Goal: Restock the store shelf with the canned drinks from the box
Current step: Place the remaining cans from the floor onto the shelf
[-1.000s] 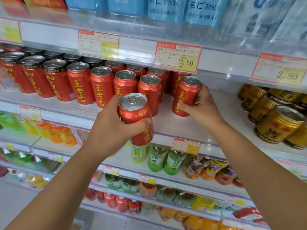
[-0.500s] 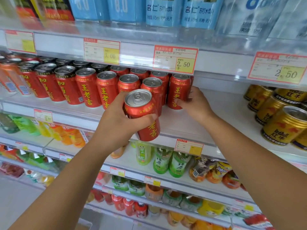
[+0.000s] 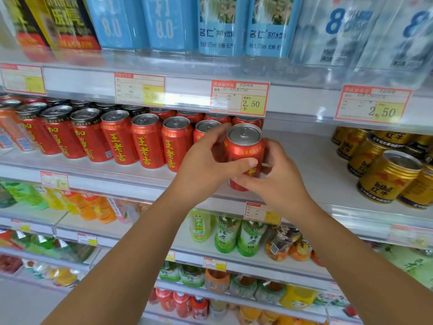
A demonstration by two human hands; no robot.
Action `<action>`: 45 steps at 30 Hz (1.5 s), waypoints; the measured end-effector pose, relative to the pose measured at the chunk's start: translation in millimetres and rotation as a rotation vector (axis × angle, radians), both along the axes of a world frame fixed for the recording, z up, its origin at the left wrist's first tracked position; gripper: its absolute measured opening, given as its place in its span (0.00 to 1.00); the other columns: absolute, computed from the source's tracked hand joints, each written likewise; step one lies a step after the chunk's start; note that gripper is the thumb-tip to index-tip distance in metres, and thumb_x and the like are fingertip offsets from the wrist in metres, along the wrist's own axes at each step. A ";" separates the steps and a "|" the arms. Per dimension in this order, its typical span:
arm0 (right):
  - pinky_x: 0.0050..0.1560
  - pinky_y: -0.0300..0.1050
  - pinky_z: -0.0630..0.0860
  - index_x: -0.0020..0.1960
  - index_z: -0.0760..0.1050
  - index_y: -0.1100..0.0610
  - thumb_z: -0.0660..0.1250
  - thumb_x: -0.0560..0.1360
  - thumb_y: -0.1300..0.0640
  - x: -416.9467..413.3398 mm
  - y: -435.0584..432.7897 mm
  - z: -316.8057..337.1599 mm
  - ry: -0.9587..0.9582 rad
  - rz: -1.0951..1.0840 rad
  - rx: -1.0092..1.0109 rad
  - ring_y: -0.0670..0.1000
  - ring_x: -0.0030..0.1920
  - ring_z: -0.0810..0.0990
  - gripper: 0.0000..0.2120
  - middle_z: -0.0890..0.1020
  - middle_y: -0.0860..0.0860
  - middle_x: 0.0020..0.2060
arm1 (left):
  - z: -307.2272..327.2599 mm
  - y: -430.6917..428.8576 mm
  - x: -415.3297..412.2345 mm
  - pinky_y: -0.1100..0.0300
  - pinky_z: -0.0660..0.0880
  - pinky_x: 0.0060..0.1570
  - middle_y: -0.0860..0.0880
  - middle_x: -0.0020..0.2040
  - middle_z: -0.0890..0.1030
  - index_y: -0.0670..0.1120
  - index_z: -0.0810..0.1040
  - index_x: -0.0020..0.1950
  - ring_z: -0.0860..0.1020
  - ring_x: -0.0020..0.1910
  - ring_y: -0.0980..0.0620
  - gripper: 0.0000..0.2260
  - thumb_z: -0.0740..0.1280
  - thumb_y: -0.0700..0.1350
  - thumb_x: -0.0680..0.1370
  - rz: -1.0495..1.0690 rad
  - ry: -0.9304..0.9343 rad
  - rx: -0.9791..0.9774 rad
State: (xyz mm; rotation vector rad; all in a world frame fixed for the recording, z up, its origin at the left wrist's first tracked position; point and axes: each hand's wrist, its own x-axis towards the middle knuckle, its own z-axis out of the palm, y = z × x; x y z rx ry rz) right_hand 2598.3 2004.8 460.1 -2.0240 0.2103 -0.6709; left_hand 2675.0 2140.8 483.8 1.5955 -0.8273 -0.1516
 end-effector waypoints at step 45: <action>0.45 0.40 0.74 0.54 0.75 0.48 0.65 0.77 0.61 -422.3 -99.7 -245.9 0.456 -0.961 0.465 0.43 0.44 0.78 0.11 0.81 0.44 0.47 | -277.9 -116.0 -259.7 0.68 0.71 0.49 0.64 0.49 0.74 0.55 0.80 0.53 0.75 0.49 0.61 0.09 0.63 0.52 0.76 -0.454 -0.261 0.574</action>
